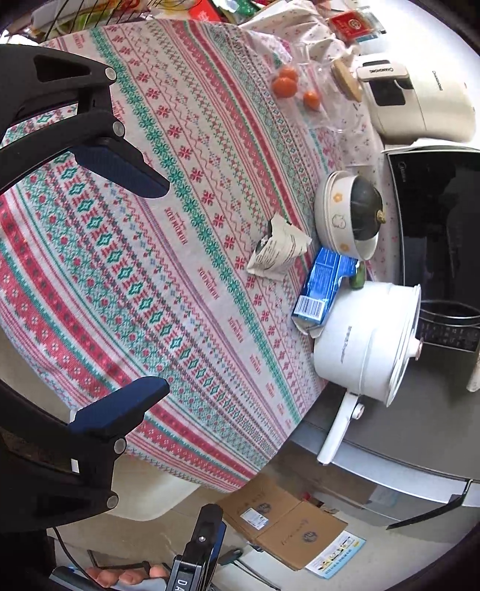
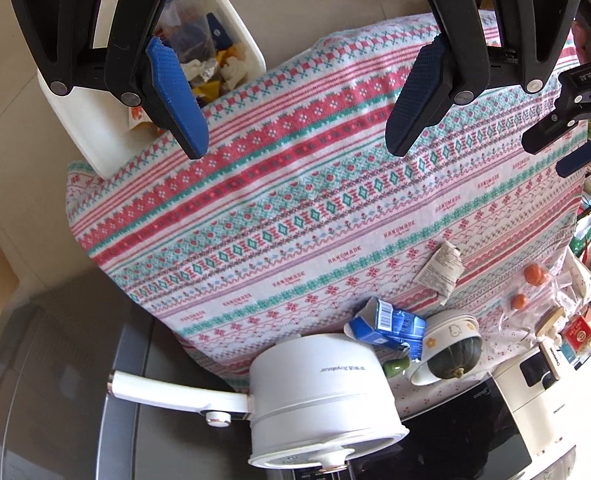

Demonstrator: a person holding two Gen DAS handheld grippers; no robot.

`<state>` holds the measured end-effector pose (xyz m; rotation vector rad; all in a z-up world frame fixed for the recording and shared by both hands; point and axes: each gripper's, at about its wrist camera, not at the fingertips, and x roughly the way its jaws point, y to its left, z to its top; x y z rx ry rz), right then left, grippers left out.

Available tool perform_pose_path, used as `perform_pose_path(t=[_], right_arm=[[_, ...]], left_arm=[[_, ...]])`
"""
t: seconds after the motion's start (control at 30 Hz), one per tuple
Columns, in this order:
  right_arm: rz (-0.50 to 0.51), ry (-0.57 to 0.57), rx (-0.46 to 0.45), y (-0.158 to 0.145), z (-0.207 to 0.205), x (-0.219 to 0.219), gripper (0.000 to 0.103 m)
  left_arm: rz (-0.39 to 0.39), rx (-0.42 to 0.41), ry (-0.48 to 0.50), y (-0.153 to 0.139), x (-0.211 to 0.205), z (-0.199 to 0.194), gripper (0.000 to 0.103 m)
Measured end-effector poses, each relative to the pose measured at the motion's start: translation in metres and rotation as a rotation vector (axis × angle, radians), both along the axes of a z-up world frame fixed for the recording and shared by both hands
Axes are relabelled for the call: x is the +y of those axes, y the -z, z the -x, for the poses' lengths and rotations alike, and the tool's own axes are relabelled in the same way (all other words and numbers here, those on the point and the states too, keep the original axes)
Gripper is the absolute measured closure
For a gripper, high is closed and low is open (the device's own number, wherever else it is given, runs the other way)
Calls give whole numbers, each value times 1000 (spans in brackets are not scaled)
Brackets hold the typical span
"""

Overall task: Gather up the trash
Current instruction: 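Move both open tools back over the table toward the paper packet and carton, then close the left tool on the white paper packet and lift it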

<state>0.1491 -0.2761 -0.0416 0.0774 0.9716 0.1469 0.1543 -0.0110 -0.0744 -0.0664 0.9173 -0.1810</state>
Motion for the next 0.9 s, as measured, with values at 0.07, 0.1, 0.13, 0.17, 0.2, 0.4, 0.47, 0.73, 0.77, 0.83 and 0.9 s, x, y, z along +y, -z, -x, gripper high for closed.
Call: perform_pose_path(t=[0.07,0.1,0.13,0.17,0.2,0.4,0.47,0.73,0.77,0.83,0.9], right_arm=[[20,-3,-1,5,-9,6,20],[32,-5,0,7,-14,8,20],[44,-6,2,10,-18,10,20],[55,-8,3,12,-21,11,20],[63,-9,4,13,-24,11,20],[91,0,-7,16,-39,8,20],[90,13,-8,18,-45,5,20],[78,32,33,28,-60,-2,20],[79,31,34,28,-60,-2,20],[84,29,31,28,-61,-3,20],[92,32,26,28,-63,-3,20]], left_arm=[[1,14,-13,9,7,-18,5],[-1,18,-17,13,10,-28,5],[-6,19,-23,18,12,-37,5],[-12,19,-31,22,14,-46,5],[-14,20,-39,26,16,-56,5],[-58,-5,-125,39,9,-113,13],[-78,-30,-157,42,2,-130,15],[-57,-6,-194,76,-8,-187,43],[-42,2,-200,79,-5,-189,49],[13,-2,-202,83,3,-190,61],[27,-16,-199,81,10,-187,66]])
